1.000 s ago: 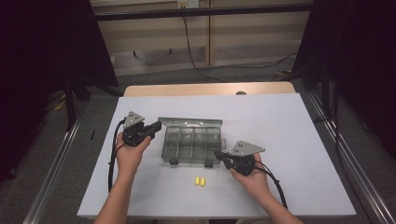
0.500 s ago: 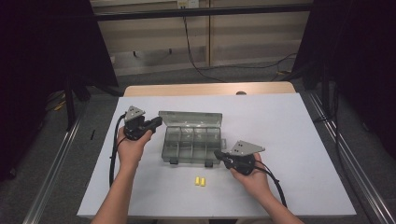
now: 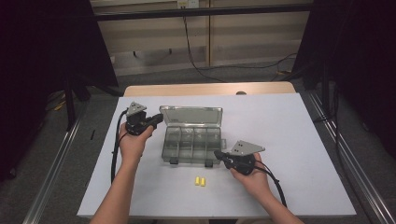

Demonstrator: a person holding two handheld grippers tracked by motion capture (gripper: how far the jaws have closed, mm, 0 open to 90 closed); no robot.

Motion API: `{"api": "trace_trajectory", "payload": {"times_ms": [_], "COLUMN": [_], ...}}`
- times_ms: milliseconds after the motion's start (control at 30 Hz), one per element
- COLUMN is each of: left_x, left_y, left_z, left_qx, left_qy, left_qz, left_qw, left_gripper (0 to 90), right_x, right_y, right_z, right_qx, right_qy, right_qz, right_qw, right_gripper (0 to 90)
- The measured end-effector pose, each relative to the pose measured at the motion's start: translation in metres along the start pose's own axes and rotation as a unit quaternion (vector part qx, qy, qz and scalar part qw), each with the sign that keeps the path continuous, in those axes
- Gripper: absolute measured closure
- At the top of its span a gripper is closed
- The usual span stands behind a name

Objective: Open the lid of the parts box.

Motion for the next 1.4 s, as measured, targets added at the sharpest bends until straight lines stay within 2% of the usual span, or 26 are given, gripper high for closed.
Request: {"api": "trace_trajectory", "payload": {"times_ms": [233, 1033, 1200, 1400], "left_x": [0.008, 0.02, 0.023, 0.028], "left_y": [0.004, -0.003, -0.004, -0.006], "left_z": [0.002, 0.007, 0.009, 0.011], "left_qx": [-0.014, -0.013, -0.007, -0.009], "left_qy": [0.0, -0.01, -0.014, -0.009], "left_qz": [0.004, 0.012, 0.016, 0.024], "left_qw": [0.9999, 0.9998, 0.9997, 0.9996], "left_gripper": [87.1, 87.8, 87.9, 88.8], "right_x": [0.0, 0.0, 0.0, 0.0], "right_y": [0.0, 0.0, 0.0, 0.0], "right_z": [0.0, 0.0, 0.0, 0.0], "right_qx": [0.001, 0.001, 0.001, 0.001], "right_qy": [0.001, -0.001, -0.001, -0.001], "right_qz": [-0.001, 0.0, -0.001, 0.0], "right_qw": [1.0, 1.0, 1.0, 1.0], "right_gripper": [90.0, 90.0, 90.0, 90.0]}}
Point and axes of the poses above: each handheld gripper's, and its own axes: x roughly forward along the jaws, y roughly out of its underside, z roughly to its left, the point moved 10 cm from there along x, roughly forward along the jaws, and after that the axes turned 6 degrees about -z, right-handed, at the moved point
